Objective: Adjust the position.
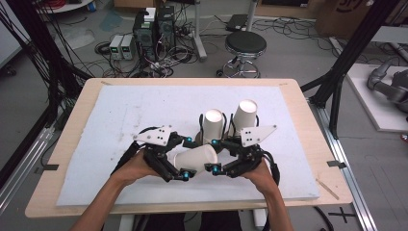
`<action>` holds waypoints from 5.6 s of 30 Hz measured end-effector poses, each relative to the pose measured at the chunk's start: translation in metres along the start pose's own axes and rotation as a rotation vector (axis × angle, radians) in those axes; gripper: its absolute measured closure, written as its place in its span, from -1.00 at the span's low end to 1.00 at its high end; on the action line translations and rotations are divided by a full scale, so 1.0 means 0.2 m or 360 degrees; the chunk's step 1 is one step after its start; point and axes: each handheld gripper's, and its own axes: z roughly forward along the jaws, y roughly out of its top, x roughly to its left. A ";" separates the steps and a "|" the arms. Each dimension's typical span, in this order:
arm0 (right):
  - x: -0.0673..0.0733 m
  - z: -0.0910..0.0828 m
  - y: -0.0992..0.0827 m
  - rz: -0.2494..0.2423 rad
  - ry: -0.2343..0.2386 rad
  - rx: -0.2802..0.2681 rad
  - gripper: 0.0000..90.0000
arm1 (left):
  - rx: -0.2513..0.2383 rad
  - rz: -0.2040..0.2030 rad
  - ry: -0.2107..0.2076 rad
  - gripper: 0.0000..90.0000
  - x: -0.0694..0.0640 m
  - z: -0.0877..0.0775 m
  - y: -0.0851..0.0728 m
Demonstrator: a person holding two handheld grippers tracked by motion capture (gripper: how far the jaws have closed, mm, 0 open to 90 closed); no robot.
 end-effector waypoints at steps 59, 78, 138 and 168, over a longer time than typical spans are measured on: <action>0.01 0.00 -0.01 -0.0019 -0.0025 -0.0024 -0.70 | 0.0094 0.0062 0.0002 -0.35 -0.02 -0.01 -0.04; 0.02 0.03 0.02 -0.0032 -0.0099 0.0343 -0.70 | 0.0372 0.0024 0.0102 -0.34 -0.05 -0.15 0.00; 0.04 0.43 0.18 -0.0195 -0.0075 0.1577 -0.64 | 0.1429 0.0080 0.0090 -0.34 -0.05 0.07 0.12; 0.04 0.44 0.20 -0.0229 -0.0023 0.1472 -0.20 | 0.1369 0.0081 0.0058 -0.34 -0.05 0.07 0.13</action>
